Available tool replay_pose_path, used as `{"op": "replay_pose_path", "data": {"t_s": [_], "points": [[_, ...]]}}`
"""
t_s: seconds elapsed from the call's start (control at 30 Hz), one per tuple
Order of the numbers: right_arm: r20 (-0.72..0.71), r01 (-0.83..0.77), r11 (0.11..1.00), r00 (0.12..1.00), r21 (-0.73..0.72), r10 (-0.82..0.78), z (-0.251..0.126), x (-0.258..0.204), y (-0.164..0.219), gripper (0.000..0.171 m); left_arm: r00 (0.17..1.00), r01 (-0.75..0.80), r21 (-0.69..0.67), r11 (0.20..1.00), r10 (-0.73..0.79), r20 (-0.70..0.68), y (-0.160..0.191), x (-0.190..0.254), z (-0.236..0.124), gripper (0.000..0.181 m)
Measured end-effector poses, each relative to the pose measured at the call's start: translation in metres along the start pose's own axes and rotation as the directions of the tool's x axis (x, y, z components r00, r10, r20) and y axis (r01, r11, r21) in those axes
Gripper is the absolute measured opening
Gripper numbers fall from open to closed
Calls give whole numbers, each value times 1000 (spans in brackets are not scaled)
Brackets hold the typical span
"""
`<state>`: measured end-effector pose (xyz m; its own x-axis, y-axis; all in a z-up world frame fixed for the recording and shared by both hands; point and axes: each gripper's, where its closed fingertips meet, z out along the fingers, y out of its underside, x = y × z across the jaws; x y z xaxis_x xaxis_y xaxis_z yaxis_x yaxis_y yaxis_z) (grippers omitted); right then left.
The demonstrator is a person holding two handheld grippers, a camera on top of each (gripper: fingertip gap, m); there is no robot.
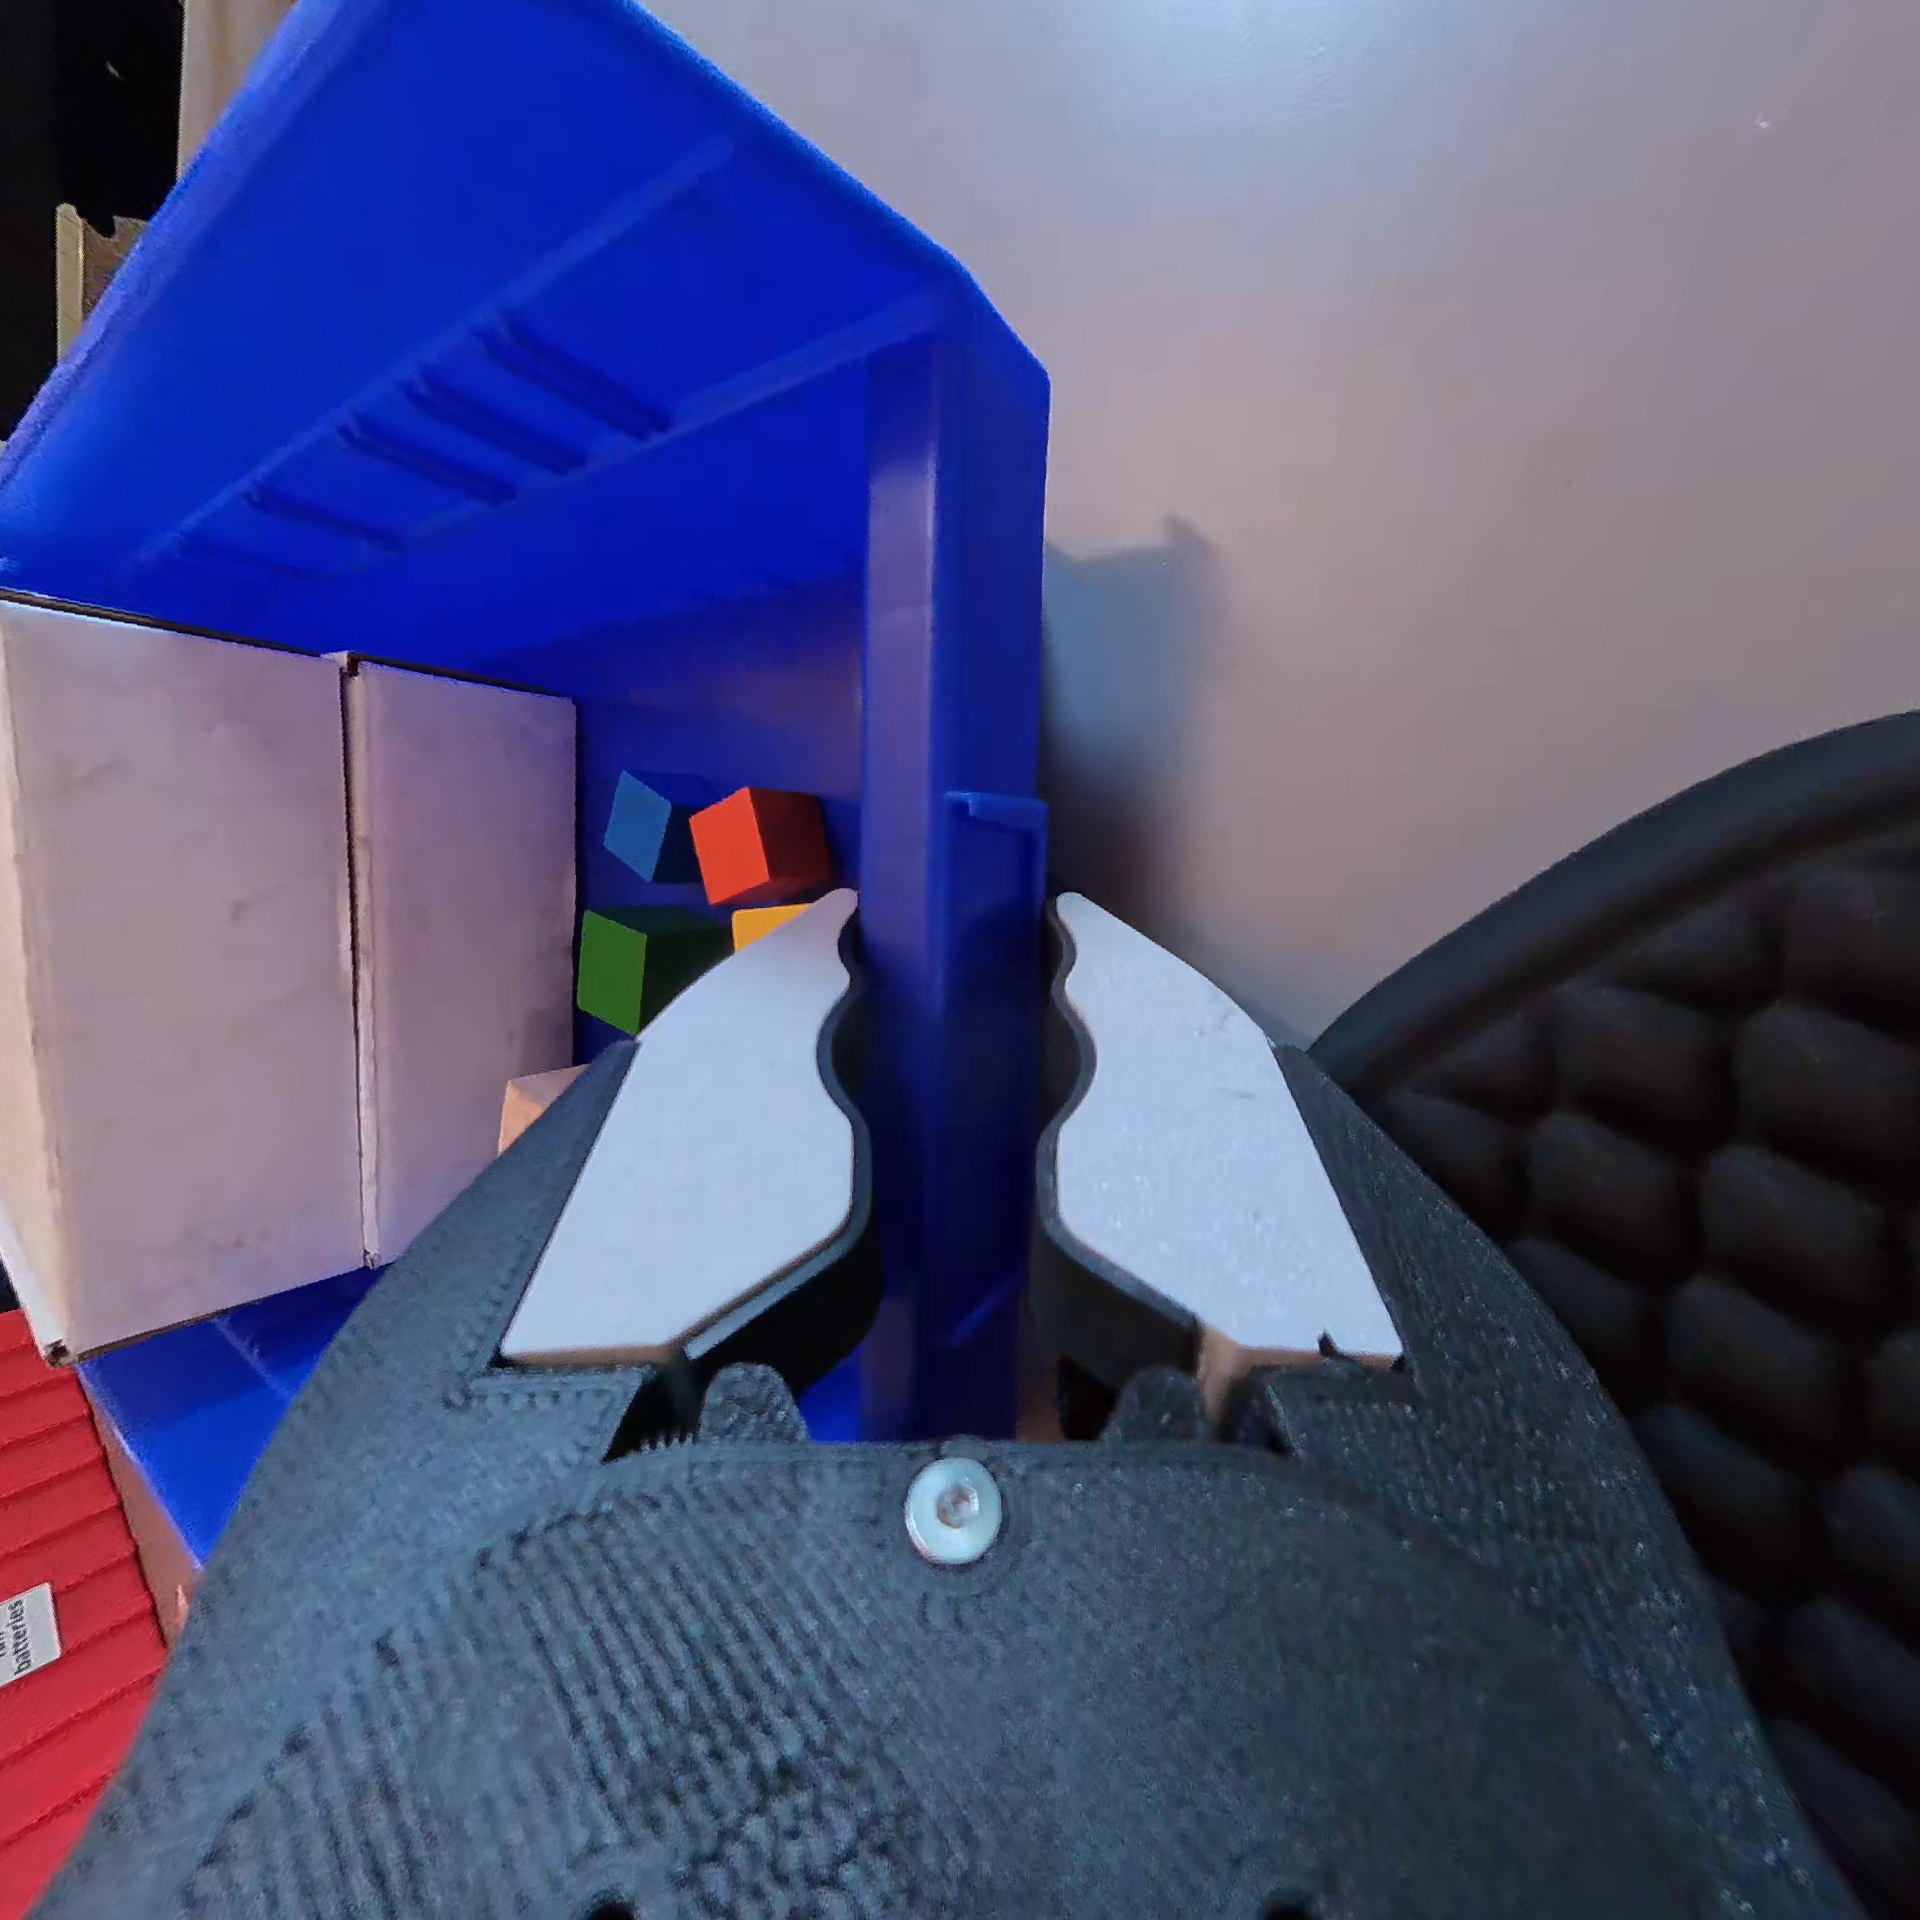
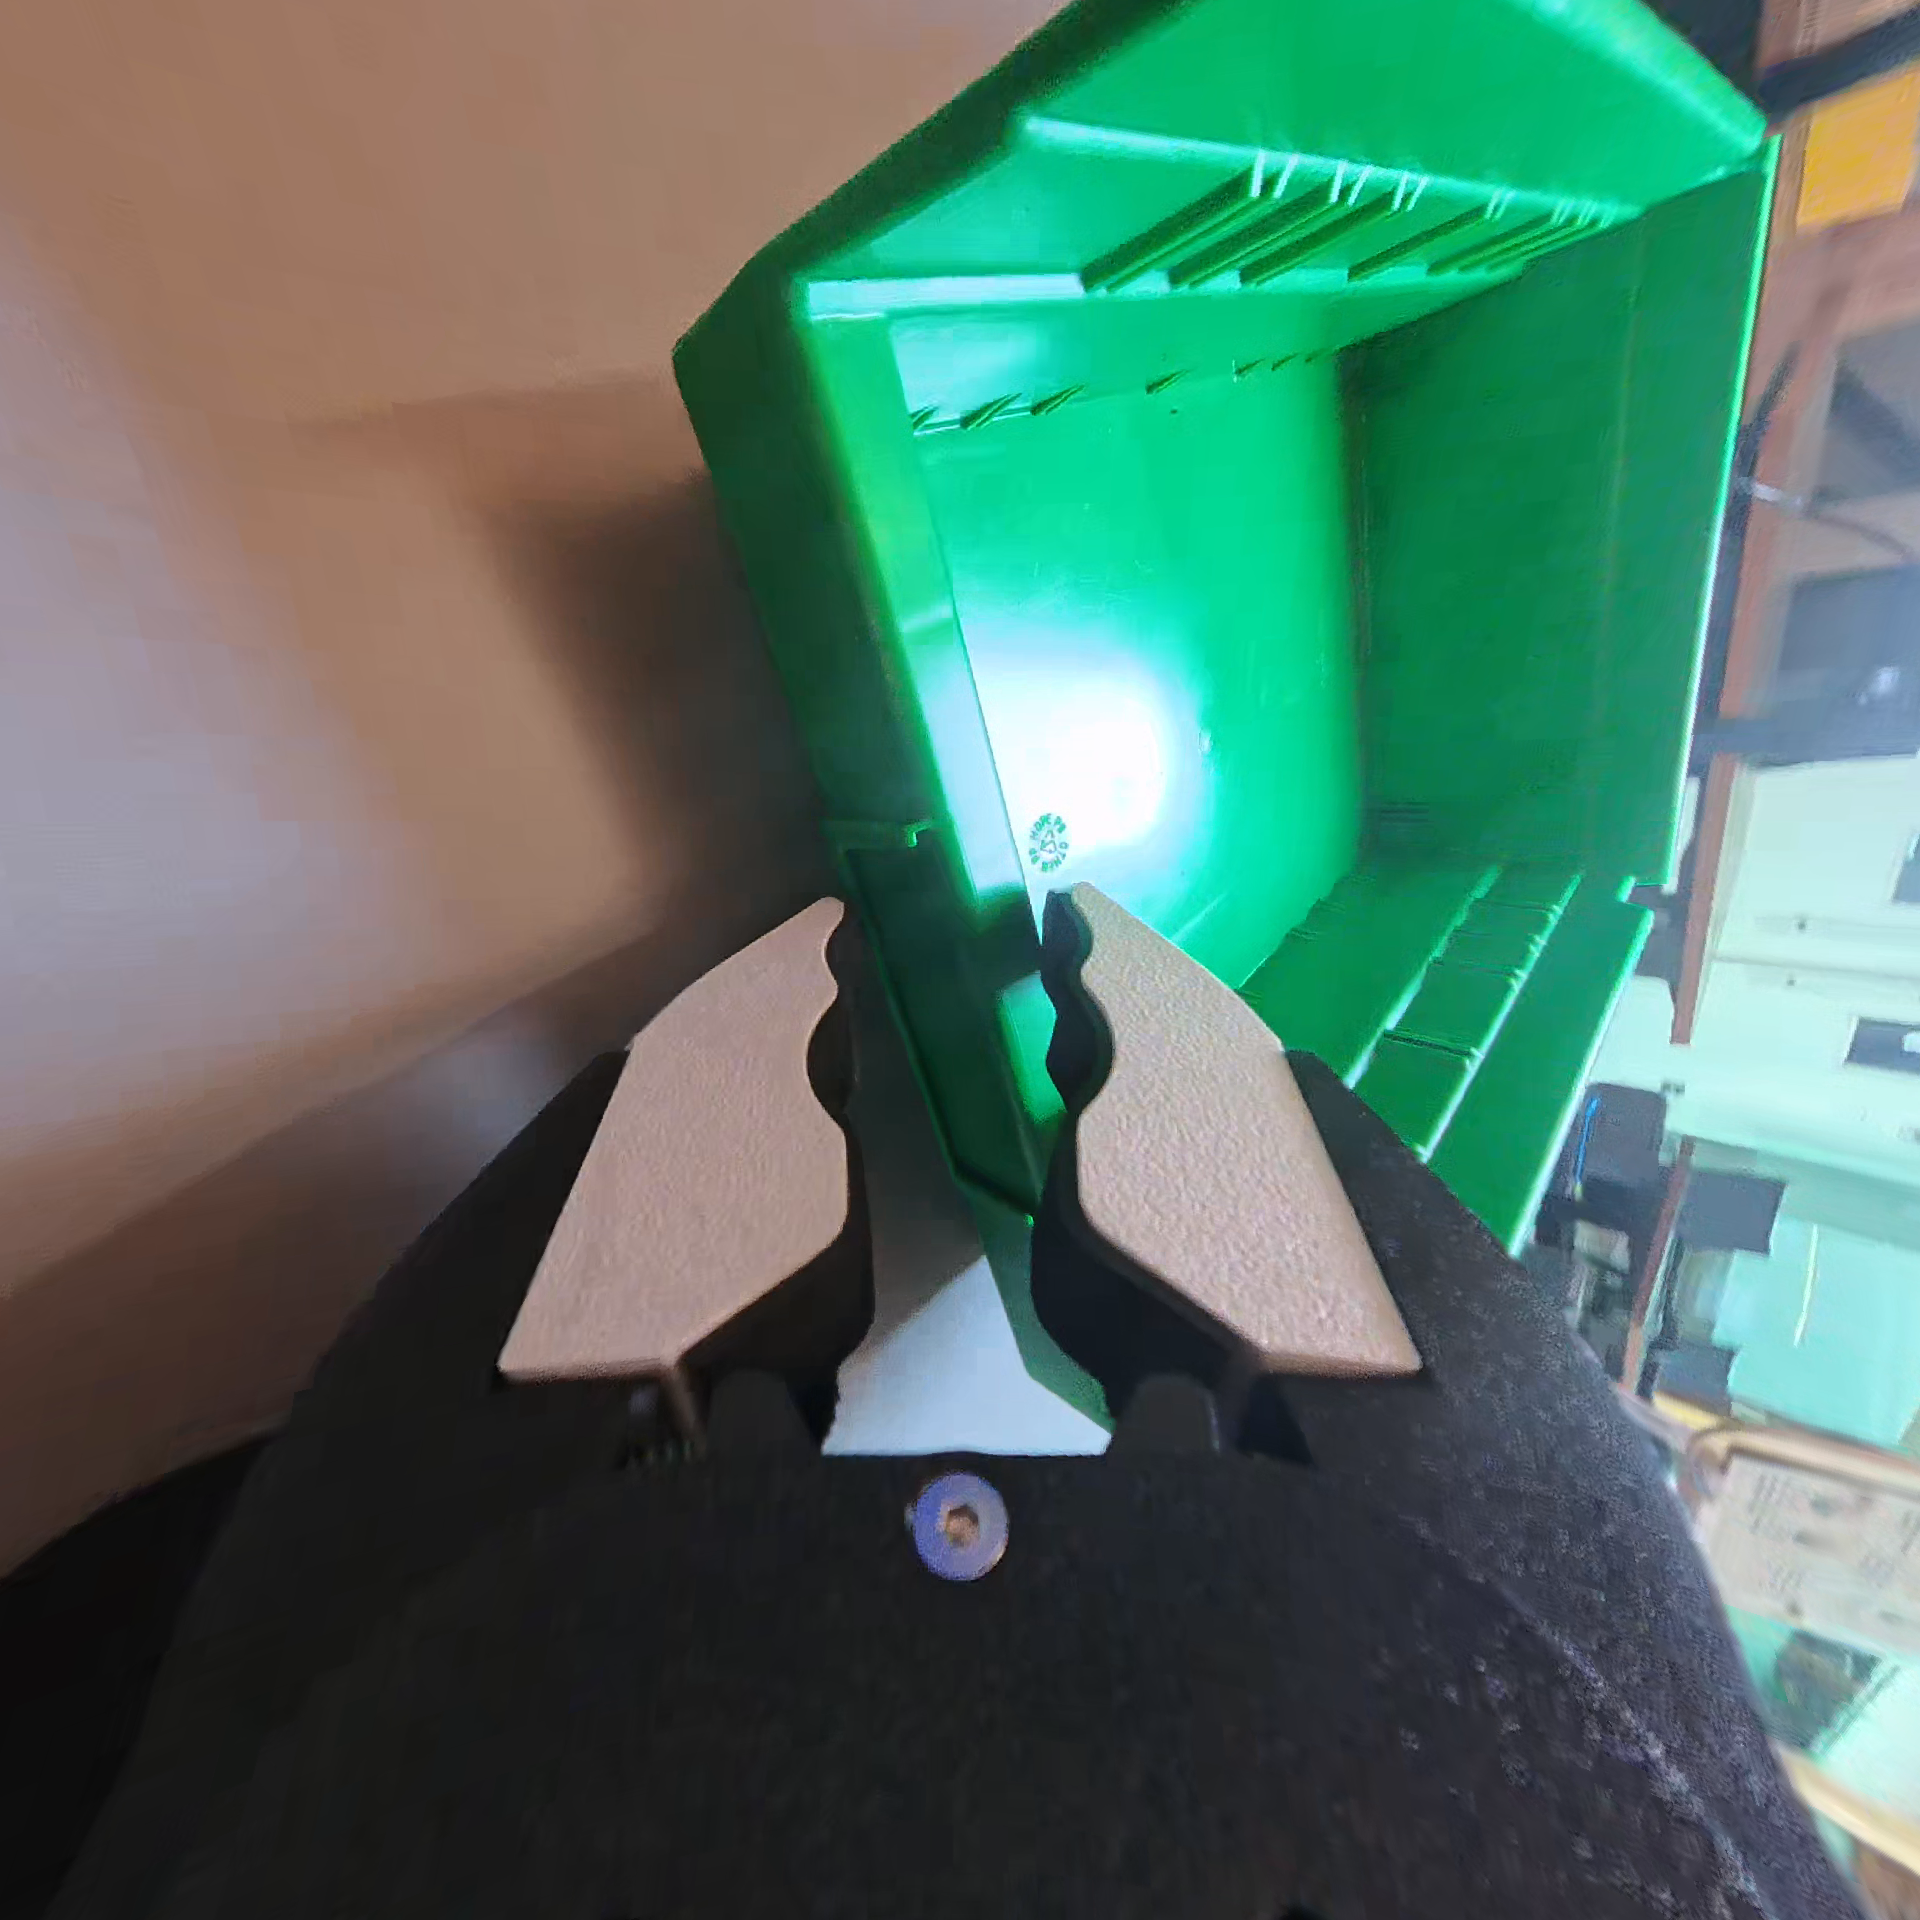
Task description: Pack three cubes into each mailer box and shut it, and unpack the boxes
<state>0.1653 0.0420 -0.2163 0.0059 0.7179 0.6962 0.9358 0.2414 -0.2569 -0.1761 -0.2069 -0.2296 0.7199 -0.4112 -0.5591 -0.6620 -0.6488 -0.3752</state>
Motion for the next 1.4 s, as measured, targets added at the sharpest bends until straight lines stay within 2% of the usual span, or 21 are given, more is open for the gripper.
{"op": "replay_pose_path", "data": {"t_s": [0.23,0.37,0.43,0.5,0.57,0.63,0.7,0.77,0.83,0.9,0.93,1.07,1.17,1.4], "points": [[-69,-26,997,997,-67,21,49,46,-4,32,1000,-7,14,1000,7,-3,-2,-9,7,30],[-51,-53,997,997,-57,50,57,55,-2,32,1000,-16,31,999,16,9,-3,-20,16,31],[-35,-104,994,994,36,106,50,51,-12,36,1000,-22,41,999,22,11,-3,-25,19,31],[39,-184,963,983,196,180,34,42,-33,44,1000,18,62,998,-17,-17,-5,-28,19,34],[102,-243,903,970,354,221,12,37,-53,53,993,105,128,986,-97,-67,-15,-33,8,40],[146,-288,829,958,479,248,-6,34,-67,52,978,202,232,951,-186,-92,-30,-47,-12,43],[177,-312,780,950,543,257,-14,30,-73,50,958,286,322,902,-278,-73,-41,-74,-32,45],[204,-323,761,946,563,250,-15,24,-77,49,943,308,359,881,-334,11,-43,-111,-43,50],[214,-320,759,947,566,240,-13,21,-81,47,945,274,308,911,-315,92,-39,-143,-41,58],[222,-318,760,947,567,231,-11,18,-83,47,959,210,179,961,-238,154,-28,-172,-25,67],[227,-318,760,947,567,227,-11,16,-83,47,969,189,113,975,-204,140,-22,-183,-13,71],[233,-308,768,949,561,211,-9,8,-80,46,990,140,-134,981,-143,-18,7,-216,30,98],[253,-315,765,946,561,204,-8,3,-78,46,970,114,-283,952,-169,-178,23,-229,47,119],[321,-361,768,923,529,213,2,-3,-76,46,898,37,-432,901,-220,-382,38,-231,73,135]]}}
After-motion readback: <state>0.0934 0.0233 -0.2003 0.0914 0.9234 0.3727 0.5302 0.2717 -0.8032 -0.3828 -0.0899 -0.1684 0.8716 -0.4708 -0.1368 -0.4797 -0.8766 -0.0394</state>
